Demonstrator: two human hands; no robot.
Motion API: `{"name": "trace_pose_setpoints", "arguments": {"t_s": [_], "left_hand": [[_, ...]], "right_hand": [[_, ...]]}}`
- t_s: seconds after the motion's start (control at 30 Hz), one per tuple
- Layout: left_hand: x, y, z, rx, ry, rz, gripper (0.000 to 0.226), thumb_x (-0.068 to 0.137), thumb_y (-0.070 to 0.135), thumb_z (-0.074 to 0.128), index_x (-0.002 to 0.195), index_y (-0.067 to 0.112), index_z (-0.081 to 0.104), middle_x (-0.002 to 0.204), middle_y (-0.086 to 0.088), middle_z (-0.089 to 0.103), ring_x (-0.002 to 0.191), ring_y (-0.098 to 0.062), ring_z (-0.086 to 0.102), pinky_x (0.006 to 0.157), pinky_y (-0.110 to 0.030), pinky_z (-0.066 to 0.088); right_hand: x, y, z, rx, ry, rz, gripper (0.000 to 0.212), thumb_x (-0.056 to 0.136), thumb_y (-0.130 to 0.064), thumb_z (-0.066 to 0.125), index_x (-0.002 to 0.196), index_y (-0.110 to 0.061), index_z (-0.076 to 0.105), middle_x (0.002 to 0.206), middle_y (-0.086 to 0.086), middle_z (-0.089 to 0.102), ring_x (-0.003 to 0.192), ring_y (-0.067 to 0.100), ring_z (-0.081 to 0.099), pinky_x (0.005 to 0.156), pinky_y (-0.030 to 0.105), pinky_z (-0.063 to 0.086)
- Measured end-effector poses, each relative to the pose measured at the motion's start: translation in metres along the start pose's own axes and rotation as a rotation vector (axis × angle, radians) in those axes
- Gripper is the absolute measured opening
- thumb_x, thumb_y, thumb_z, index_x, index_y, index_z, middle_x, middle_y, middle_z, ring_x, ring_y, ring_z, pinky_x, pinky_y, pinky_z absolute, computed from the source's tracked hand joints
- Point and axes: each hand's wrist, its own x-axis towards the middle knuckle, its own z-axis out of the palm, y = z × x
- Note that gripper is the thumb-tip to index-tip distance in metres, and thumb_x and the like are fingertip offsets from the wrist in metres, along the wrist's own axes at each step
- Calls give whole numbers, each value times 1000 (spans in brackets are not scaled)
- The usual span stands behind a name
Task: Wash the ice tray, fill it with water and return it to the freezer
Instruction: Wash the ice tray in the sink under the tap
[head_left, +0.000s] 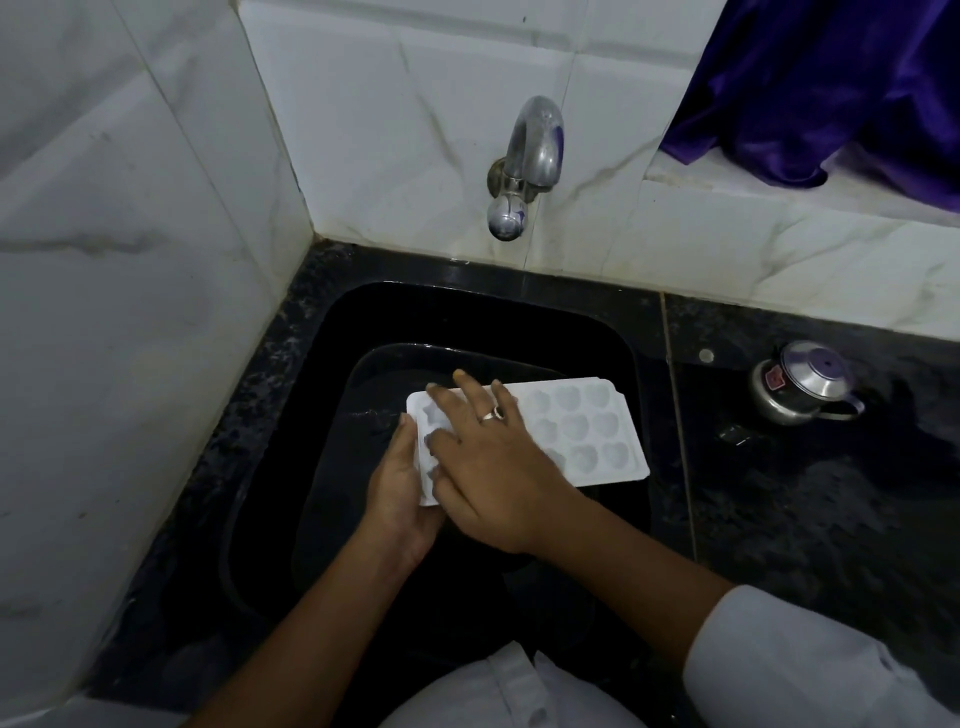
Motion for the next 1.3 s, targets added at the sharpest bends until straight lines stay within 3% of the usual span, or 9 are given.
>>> {"name": "trace_pose_setpoints", "arguments": {"t_s": [0.1, 0.23, 0.37, 0.53, 0.6, 0.7, 0.83, 1.07, 1.3], "left_hand": [[2, 5, -6, -69, -3, -19, 64, 107, 55, 40, 138, 4, 64, 134, -22, 70, 112, -32, 74, 88, -41, 64], [0, 0, -1, -4, -1, -4, 60, 108, 53, 40, 134, 6, 67, 129, -20, 73, 112, -32, 74, 92, -42, 60], [-1, 4, -4, -62, 8, -8, 61, 108, 54, 41, 131, 4, 68, 122, -20, 76, 101, -30, 78, 89, -42, 62], [-3, -1, 0, 11, -3, -6, 60, 109, 53, 39, 134, 6, 67, 128, -20, 73, 116, -33, 73, 95, -43, 58], [-5, 0, 1, -13, -6, -10, 59, 109, 52, 40, 131, 6, 68, 125, -20, 75, 107, -30, 77, 89, -40, 62], [-2, 3, -5, -60, 2, -13, 63, 107, 56, 42, 132, 4, 68, 125, -22, 74, 105, -32, 77, 84, -42, 65], [-3, -1, 0, -1, -7, -5, 60, 108, 54, 40, 133, 6, 68, 130, -21, 72, 114, -33, 73, 91, -42, 61], [-2, 9, -11, -104, 18, -5, 66, 106, 59, 41, 135, 5, 66, 130, -23, 72, 115, -38, 73, 90, -51, 63], [-3, 4, -4, -62, 1, 13, 69, 106, 59, 39, 139, 2, 62, 133, -26, 69, 123, -42, 68, 102, -55, 53]], "right_hand": [[-7, 11, -1, -28, -7, -39, 49, 96, -37, 39, 137, -22, 62, 164, 16, 33, 155, 41, 17, 124, 65, 11], [4, 5, -7, -16, 12, 19, 48, 97, -40, 32, 116, -21, 71, 164, 15, 34, 155, 39, 17, 122, 65, 15], [-6, 5, 2, -53, -14, -38, 50, 96, -38, 38, 136, -19, 62, 164, 16, 33, 155, 40, 18, 123, 65, 13], [1, 2, -3, -23, 13, 26, 42, 97, -38, 38, 117, -18, 69, 163, 17, 35, 155, 40, 20, 121, 66, 18], [-2, -2, 3, -22, -5, 5, 45, 96, -37, 39, 123, -14, 66, 163, 16, 35, 155, 39, 19, 120, 65, 19], [-9, 13, -2, -49, -15, -24, 49, 96, -40, 37, 137, -27, 60, 165, 16, 30, 156, 41, 17, 124, 65, 11], [-2, 4, -4, -35, 0, 28, 45, 96, -41, 34, 118, -22, 68, 164, 16, 33, 155, 39, 17, 121, 65, 16], [-28, 20, -3, -60, -53, -31, 58, 101, -41, 36, 159, -35, 33, 169, 15, 19, 158, 37, 7, 125, 63, 5], [-23, 24, -11, 25, -25, 91, 45, 101, -42, 34, 138, -29, 57, 167, 13, 27, 158, 35, 12, 124, 63, 12]]}}
